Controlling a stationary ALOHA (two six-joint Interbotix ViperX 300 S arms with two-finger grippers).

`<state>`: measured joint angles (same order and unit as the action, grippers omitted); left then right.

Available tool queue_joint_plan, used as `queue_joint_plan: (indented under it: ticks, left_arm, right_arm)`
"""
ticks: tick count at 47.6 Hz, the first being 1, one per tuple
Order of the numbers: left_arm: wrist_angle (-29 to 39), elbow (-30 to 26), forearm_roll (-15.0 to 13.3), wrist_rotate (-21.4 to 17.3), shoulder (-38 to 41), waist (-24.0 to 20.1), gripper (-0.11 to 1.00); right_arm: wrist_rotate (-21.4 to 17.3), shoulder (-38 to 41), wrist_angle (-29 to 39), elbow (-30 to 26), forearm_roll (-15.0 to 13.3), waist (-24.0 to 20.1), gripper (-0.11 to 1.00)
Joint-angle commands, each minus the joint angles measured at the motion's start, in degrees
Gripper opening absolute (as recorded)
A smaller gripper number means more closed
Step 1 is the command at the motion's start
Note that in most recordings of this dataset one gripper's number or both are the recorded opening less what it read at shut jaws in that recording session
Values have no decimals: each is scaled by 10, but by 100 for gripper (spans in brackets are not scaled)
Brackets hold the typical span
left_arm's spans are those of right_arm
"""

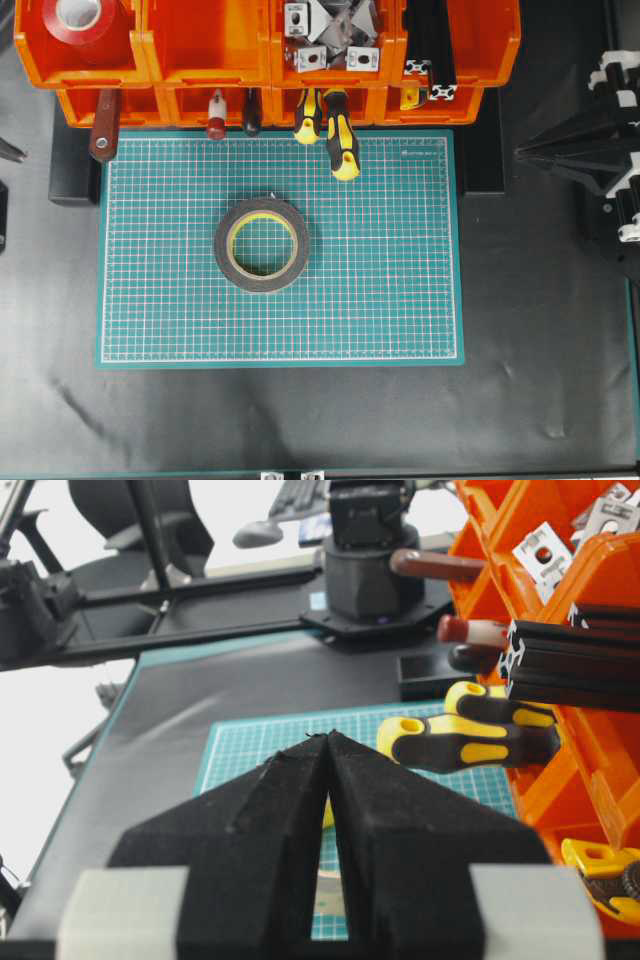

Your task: Pick foam from container rack with left arm.

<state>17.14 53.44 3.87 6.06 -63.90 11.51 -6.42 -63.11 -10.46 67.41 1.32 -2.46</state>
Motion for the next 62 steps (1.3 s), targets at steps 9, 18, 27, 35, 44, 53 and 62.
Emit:
queue_joint_plan:
  ticks: [9,18,27,35,44,53,62]
  left_arm:
    - [-11,-5,1,3,4,-3,83]
    - [-12,-4,1,4,5,-3,83]
    - [-10,-4,1,3,4,-3,83]
    - [-8,-3,1,4,4,-3,83]
    - [-9,-1,1,4,4,-3,83]
    - [-7,-1,1,4,3,-3,83]
    - [-7,4,1,4,3,-4,83]
  right_arm:
    - [0,4,-5,-14,2,-1,0]
    - [0,4,-11,-14,2,-1,0]
    - [0,5,-11,-13,2,-1,0]
    - [0,5,-9,-14,2,-1,0]
    - [0,6,-8,-13,2,0,0]
    - [0,5,-8,-12,2,-1,0]
    - [0,7,-8,-11,2,-1,0]
